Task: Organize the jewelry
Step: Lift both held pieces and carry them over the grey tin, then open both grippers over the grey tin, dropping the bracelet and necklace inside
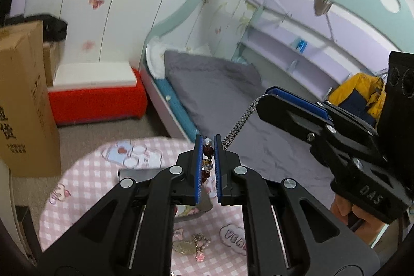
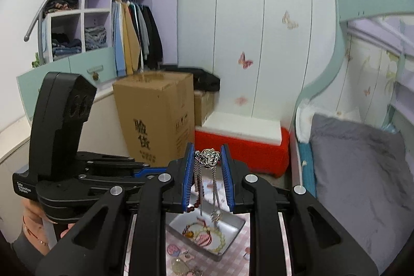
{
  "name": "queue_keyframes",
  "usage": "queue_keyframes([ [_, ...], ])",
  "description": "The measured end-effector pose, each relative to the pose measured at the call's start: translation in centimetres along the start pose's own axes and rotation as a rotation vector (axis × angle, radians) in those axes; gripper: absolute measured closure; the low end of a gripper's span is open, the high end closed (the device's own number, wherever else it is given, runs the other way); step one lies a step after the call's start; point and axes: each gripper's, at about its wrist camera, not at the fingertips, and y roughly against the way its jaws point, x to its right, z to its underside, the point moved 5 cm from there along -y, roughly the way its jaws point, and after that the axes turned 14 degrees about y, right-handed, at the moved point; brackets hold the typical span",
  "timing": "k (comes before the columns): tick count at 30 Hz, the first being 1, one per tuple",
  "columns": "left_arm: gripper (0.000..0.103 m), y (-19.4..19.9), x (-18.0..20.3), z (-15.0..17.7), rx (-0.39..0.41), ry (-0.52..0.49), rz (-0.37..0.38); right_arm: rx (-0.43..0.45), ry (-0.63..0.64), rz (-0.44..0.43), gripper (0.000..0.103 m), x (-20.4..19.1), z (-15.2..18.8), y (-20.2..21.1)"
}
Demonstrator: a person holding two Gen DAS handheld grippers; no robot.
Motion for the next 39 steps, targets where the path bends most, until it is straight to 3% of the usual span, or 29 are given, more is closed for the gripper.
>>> queue_keyframes([
  [7, 0.094, -4.6, -4.0, 3.2, -0.119, 0.065, -0.054, -0.099, -0.058, -0.048, 0.084, -0.3, 4.4, -3.3],
  [18, 0.094, -7.1, -7.2, 5.2, -0.189, 0.133, -0.148, -0.23, -0.133, -0.086, 0.082, -0.6, 9.1, -6.4],
  [34, 0.093, -3.5, -5.5, 7.1, -0.18, 0.077, -0.182, -0.174, -0.16, -0.058, 0.072, -1.4, 9.1, -0.4],
  [35, 0.091, -3.2, -5.4, 7.1, -0.176, 0.075, -0.189, -0.17, -0.16, -0.057, 0.071, -1.7, 9.2, 0.2],
  [36, 0.077, -2.9, -5.2, 7.2, -0.171, 0.072, -0.192, -0.168, -0.16, -0.055, 0.071, -1.8, 9.3, 0.5],
  [37, 0.049, -2.2, -5.0, 7.4, -0.155, 0.068, -0.193, -0.167, -0.162, -0.054, 0.071, -2.0, 9.4, 1.0],
  [38, 0.036, -1.4, -4.6, 7.6, -0.127, 0.066, -0.191, -0.169, -0.165, -0.054, 0.07, -2.2, 9.6, 1.3],
  [39, 0.034, -0.5, -4.3, 7.9, -0.089, 0.062, -0.185, -0.169, -0.164, -0.055, 0.069, -2.4, 9.8, 1.6],
])
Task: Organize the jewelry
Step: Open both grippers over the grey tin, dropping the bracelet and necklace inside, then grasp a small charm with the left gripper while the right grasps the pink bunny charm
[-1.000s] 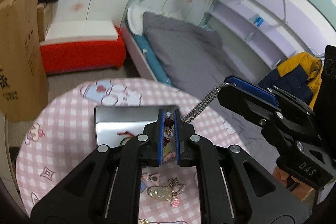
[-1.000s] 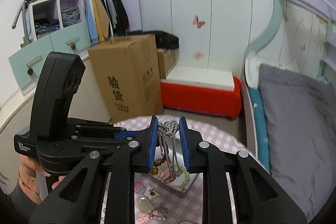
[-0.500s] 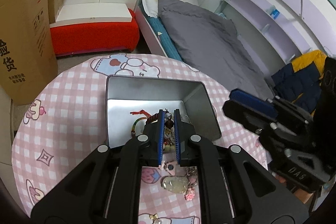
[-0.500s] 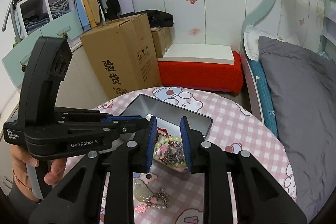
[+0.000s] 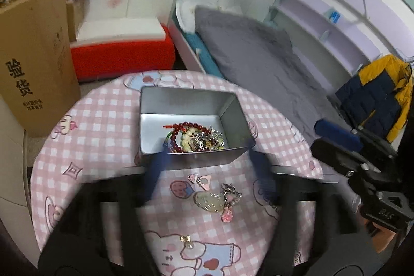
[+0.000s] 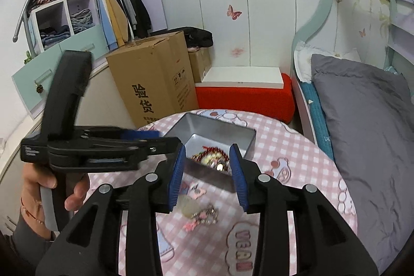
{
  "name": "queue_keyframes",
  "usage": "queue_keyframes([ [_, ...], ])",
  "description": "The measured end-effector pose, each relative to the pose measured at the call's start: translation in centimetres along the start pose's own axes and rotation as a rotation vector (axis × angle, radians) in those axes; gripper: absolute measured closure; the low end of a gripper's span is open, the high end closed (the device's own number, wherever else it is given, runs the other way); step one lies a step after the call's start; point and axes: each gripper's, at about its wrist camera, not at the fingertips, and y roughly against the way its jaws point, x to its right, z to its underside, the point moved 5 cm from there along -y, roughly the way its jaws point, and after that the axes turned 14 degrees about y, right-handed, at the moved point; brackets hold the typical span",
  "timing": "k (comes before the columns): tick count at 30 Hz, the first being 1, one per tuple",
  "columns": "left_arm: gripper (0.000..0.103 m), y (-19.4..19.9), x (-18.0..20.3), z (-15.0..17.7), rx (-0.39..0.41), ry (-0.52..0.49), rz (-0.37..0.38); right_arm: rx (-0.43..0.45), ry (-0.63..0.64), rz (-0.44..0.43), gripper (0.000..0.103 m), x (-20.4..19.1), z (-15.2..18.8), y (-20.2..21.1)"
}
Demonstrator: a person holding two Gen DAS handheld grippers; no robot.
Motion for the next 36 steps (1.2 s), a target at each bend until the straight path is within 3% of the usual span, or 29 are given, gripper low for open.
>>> queue_keyframes([
  [5, 0.034, 2.1, -0.8, 3.0, 0.028, -0.015, -0.033, -0.015, 0.003, -0.001, 0.069, -1.3, 1.8, 0.9],
  [14, 0.034, 1.6, -3.1, 9.3, -0.023, -0.01, -0.111, -0.086, -0.023, -0.029, 0.067, -3.7, 6.5, 0.4],
  [20, 0.034, 0.1, -4.0, 12.1, -0.078, 0.002, -0.131, -0.137, -0.037, -0.026, 0.066, -4.3, 8.9, -0.8],
  [26, 0.035, -1.2, -4.6, 12.8, -0.097, 0.007, -0.151, -0.172, -0.051, -0.033, 0.063, -4.4, 10.4, -1.8],
  [30, 0.045, -1.8, -4.6, 12.6, -0.079, -0.025, -0.186, -0.188, -0.059, -0.036, 0.062, -4.3, 11.2, -2.5],
  [36, 0.078, -2.1, -4.7, 12.4, -0.054, -0.084, -0.232, -0.212, -0.064, -0.039, 0.058, -4.0, 11.6, -3.6],
])
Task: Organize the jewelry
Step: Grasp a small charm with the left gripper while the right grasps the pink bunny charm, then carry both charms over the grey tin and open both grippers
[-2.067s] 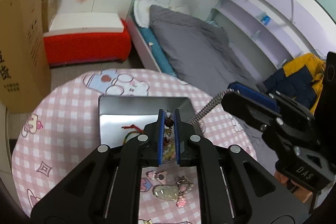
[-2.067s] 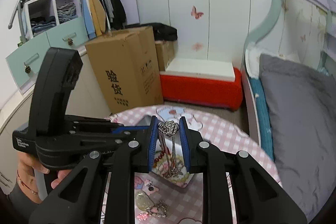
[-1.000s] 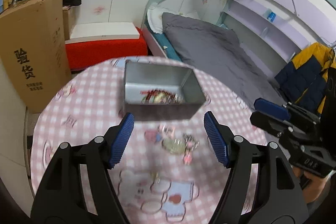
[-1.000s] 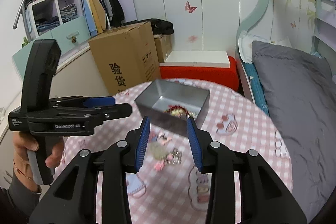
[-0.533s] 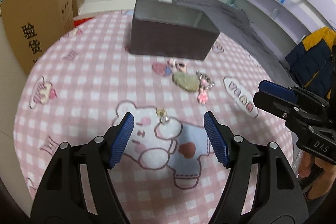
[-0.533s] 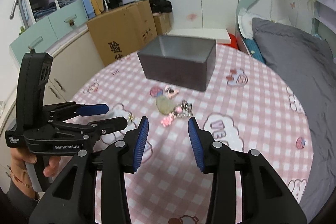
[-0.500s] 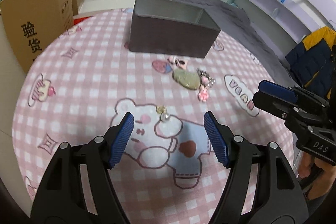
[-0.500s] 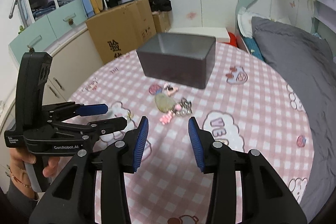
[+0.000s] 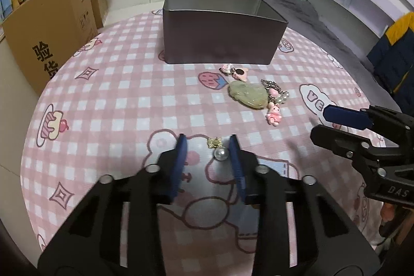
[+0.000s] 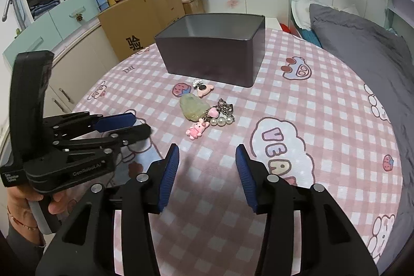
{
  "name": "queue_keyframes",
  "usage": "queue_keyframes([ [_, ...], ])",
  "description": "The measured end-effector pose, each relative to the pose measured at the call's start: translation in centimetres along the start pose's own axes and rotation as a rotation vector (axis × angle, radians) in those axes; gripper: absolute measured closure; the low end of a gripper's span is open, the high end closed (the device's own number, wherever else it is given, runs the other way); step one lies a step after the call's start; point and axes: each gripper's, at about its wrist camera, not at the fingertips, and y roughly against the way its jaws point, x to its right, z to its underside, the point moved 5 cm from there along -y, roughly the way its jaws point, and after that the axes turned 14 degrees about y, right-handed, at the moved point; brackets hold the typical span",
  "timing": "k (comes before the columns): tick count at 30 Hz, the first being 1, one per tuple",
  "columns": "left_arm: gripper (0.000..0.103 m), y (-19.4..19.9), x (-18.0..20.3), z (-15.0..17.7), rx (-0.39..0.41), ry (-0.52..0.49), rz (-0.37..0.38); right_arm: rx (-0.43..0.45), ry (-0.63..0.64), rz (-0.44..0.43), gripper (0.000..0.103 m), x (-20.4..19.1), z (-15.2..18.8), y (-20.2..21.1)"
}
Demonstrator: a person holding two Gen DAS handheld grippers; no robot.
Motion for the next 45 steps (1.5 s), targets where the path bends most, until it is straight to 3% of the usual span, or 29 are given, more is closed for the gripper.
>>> queue_keyframes([
  [3, 0.092, 0.1, -0.3, -0.1, 0.005, 0.016, 0.016, -0.015, 0.0, 0.0, 0.057, 0.1, 0.0, -0.8],
  [11, 0.092, 0.5, -0.8, -0.3, 0.0, 0.054, 0.084, -0.044, 0.018, -0.024, 0.057, -0.4, -0.8, -2.8],
  [17, 0.092, 1.2, -1.3, -1.0, 0.006, 0.095, 0.138, -0.056, 0.054, 0.015, 0.057, -0.8, -2.0, -4.0],
  [19, 0.092, 1.6, -1.5, -1.5, 0.011, 0.118, 0.163, -0.063, 0.087, 0.058, 0.06, -1.1, -2.2, -4.4],
  [23, 0.092, 2.1, -1.0, -2.1, 0.019, 0.11, 0.175, -0.065, 0.128, 0.107, 0.08, -1.1, -2.1, -4.5],
  [28, 0.092, 2.8, -0.1, -2.8, 0.027, 0.1, 0.203, -0.054, 0.107, 0.075, 0.081, -0.5, -1.5, -3.6],
  [33, 0.092, 3.7, 1.0, -3.7, 0.042, 0.086, 0.236, 0.021, 0.058, 0.035, 0.081, 0.3, -2.1, -0.5],
  [45, 0.092, 5.8, 3.5, -8.1, 0.073, 0.054, 0.338, 0.201, 0.046, 0.009, 0.081, 2.0, -7.0, 5.8],
])
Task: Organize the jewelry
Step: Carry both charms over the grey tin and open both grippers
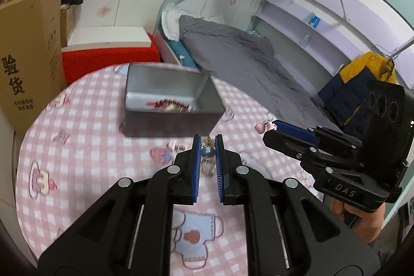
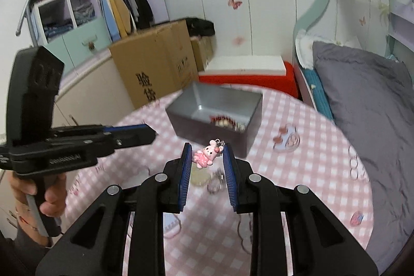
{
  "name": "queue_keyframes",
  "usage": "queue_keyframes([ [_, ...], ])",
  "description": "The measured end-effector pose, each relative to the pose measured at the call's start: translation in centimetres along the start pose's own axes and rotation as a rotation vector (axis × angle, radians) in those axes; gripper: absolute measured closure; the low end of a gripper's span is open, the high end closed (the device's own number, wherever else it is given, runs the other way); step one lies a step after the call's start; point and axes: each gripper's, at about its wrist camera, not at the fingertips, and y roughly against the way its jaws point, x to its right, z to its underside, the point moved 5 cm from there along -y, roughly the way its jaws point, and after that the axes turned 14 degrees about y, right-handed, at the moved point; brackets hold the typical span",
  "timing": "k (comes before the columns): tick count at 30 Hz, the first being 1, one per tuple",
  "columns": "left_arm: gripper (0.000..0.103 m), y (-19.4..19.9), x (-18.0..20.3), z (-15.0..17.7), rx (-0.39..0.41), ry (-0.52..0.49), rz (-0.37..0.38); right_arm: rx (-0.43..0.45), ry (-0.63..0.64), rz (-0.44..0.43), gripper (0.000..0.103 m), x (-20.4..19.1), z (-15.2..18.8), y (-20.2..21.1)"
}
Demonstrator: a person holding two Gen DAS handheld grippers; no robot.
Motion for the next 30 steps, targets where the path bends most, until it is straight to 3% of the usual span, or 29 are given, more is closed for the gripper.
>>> queue_keyframes([
  [6, 0.092, -1.2, 0.8, -3.9, -0.014, 0.008, 0.047, 0.035, -0.003, -0.021, 0.08, 1.5, -3.5, -1.3],
  [12, 0.092, -4.3, -0.2, -6.1, -0.067, 0.038, 0.031, -0.004, -0.001, -0.043, 0.08, 2.4, -4.7, -4.8],
  [19, 0.092, -7.5, -1.7, -5.9, -0.123, 0.059, -0.001, -0.082, -0.007, -0.061, 0.08, 2.9, -3.4, -8.5],
  [30, 0.091, -8.4, -3.0, -5.7, -0.135, 0.081, -0.069, -0.097, -0.032, -0.061, 0.079, 3.2, -2.5, -9.0],
])
